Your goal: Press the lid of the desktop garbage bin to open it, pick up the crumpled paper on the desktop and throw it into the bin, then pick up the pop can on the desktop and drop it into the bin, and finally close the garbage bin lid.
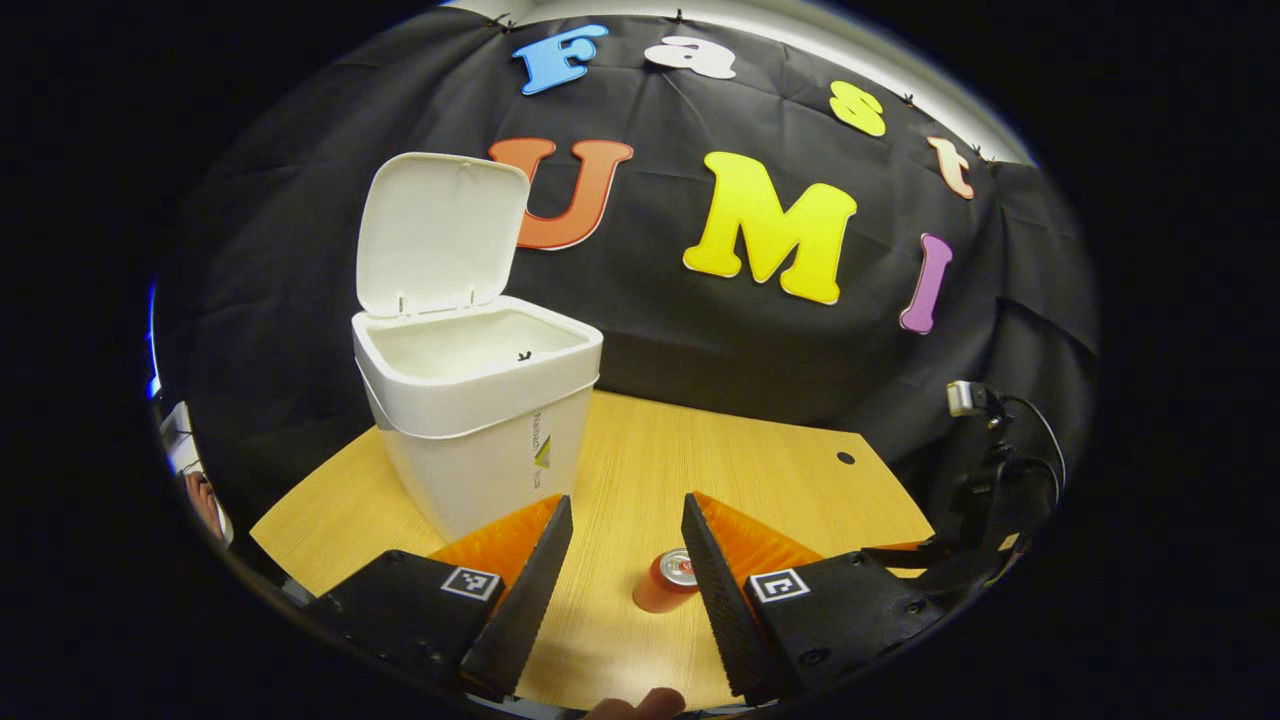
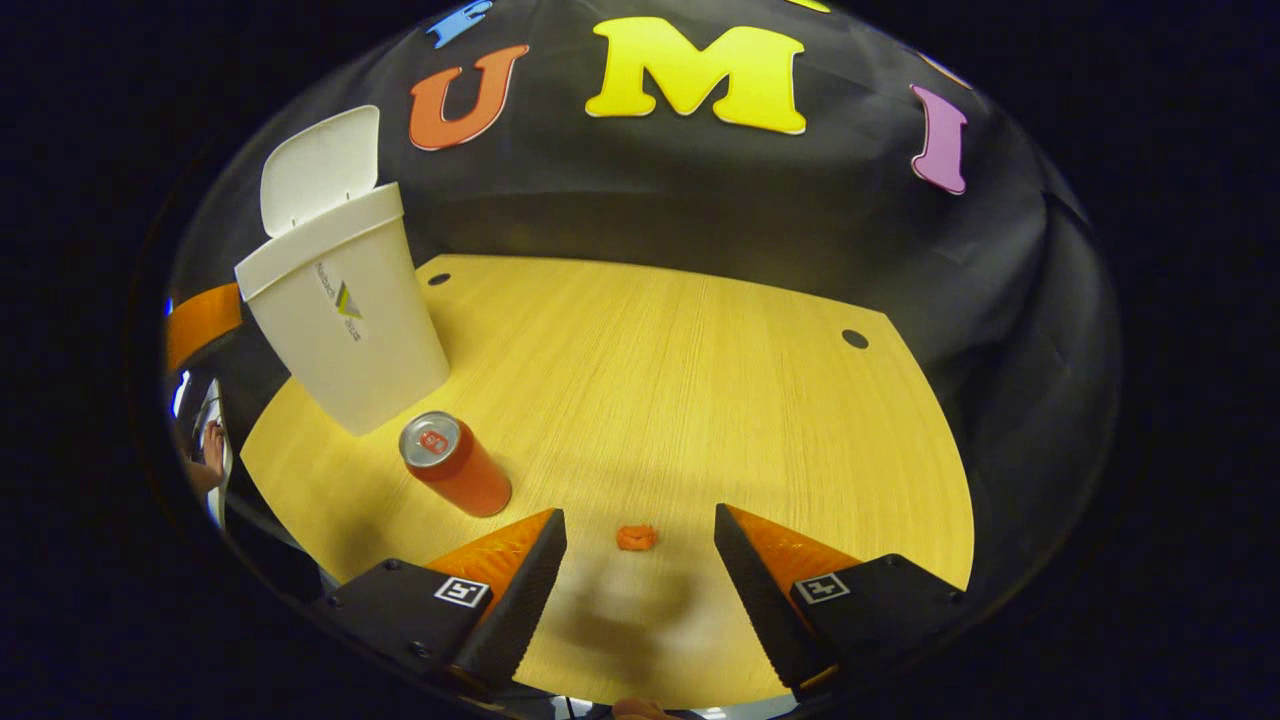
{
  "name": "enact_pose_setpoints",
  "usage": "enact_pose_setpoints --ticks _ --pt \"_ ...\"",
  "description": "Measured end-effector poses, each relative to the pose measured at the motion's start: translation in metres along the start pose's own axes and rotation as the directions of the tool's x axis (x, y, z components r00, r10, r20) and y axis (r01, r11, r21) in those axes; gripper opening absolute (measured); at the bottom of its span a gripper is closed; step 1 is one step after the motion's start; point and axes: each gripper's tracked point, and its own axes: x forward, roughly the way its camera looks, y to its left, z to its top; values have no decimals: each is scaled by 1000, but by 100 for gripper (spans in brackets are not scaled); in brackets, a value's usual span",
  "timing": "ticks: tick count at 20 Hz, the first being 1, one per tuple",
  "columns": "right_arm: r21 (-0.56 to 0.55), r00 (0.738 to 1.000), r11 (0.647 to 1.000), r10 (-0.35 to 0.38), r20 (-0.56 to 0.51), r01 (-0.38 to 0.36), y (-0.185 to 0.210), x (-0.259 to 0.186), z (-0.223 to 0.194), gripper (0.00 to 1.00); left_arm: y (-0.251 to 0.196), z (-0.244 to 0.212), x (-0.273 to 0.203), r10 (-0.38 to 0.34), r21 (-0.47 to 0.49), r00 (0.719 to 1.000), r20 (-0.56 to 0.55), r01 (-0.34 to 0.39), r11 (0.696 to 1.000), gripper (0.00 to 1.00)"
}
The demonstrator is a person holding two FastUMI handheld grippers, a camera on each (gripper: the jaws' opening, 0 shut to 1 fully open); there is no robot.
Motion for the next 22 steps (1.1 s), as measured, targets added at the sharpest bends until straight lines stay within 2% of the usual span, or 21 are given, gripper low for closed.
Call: enact_pose_setpoints --ticks 5,8,14,15,18,22 --pt "-10 995 1000 -3 -101 2 7 30 -21 94 11 -13 3 25 111 999 -22 -23 994 79" --pt "5 983 1000 -8 -183 9 7 47 -36 94 14 -22 6 42 169 998 -41 -35 985 82" --pt "0 966 1000 -27 -258 28 1 74 -44 90 17 -31 8 54 190 996 -74 -39 981 84" --pt "2 961 999 -31 -274 32 0 78 -48 85 18 -33 9 60 195 995 -80 -43 980 84" --pt "19 953 999 -21 -304 28 1 85 -50 78 19 -31 12 73 208 993 -90 -53 977 84" --pt "2 947 1000 -20 -320 22 1 93 -53 78 24 -33 17 88 223 991 -106 -62 973 84"
